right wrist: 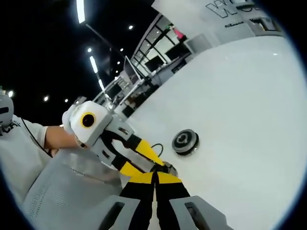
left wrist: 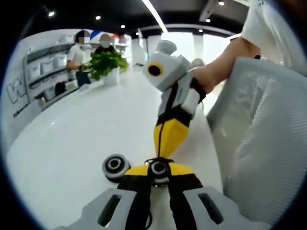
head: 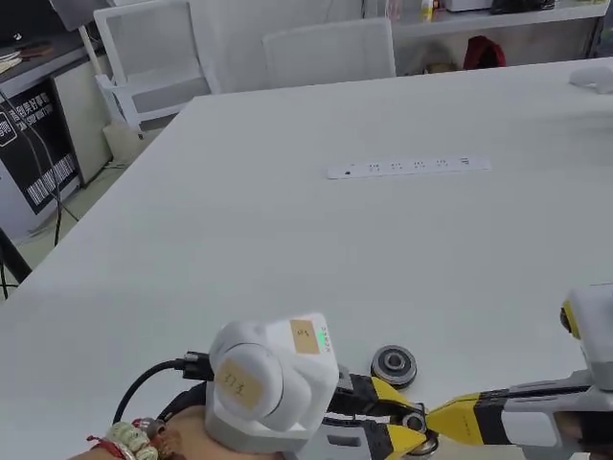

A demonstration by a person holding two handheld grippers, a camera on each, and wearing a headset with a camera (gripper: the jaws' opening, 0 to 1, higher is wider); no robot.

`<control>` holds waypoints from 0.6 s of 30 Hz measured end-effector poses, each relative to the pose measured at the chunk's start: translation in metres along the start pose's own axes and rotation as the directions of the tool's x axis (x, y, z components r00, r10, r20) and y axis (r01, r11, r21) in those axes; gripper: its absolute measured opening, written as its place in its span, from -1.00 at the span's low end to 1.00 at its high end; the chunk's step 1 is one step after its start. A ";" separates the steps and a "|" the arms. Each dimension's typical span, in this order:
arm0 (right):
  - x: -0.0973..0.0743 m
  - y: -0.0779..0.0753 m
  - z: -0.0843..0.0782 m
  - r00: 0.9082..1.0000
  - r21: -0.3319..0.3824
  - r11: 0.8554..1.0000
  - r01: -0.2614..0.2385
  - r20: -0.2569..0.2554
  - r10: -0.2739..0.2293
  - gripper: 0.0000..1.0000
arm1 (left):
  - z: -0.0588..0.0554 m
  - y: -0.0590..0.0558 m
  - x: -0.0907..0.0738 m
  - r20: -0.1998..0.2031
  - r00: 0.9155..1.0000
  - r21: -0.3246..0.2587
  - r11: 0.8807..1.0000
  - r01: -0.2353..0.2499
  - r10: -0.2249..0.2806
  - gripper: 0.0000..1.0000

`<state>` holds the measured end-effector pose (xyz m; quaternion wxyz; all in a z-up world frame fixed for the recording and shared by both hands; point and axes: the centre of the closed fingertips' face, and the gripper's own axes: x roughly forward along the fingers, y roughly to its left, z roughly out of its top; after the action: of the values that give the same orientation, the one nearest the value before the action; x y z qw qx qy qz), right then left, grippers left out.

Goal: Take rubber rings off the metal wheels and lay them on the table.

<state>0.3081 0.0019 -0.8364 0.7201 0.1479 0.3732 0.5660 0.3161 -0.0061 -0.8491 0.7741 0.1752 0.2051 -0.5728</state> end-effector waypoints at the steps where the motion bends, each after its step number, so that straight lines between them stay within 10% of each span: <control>1: 0.001 0.004 0.003 1.000 0.021 1.000 -0.018 0.016 0.018 -1.00 | 0.000 0.000 0.000 0.002 1.000 -0.001 1.000 -0.001 0.001 -0.72; 18: -0.001 -0.006 0.000 1.000 0.033 0.999 0.010 0.015 -0.010 -1.00 | 0.002 0.000 0.002 -0.009 1.000 -0.006 1.000 0.002 -0.002 -0.71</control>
<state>0.3120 -0.0008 -0.8400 0.7231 0.1623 0.3778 0.5550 0.3166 -0.0093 -0.8484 0.7729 0.1754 0.2105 -0.5723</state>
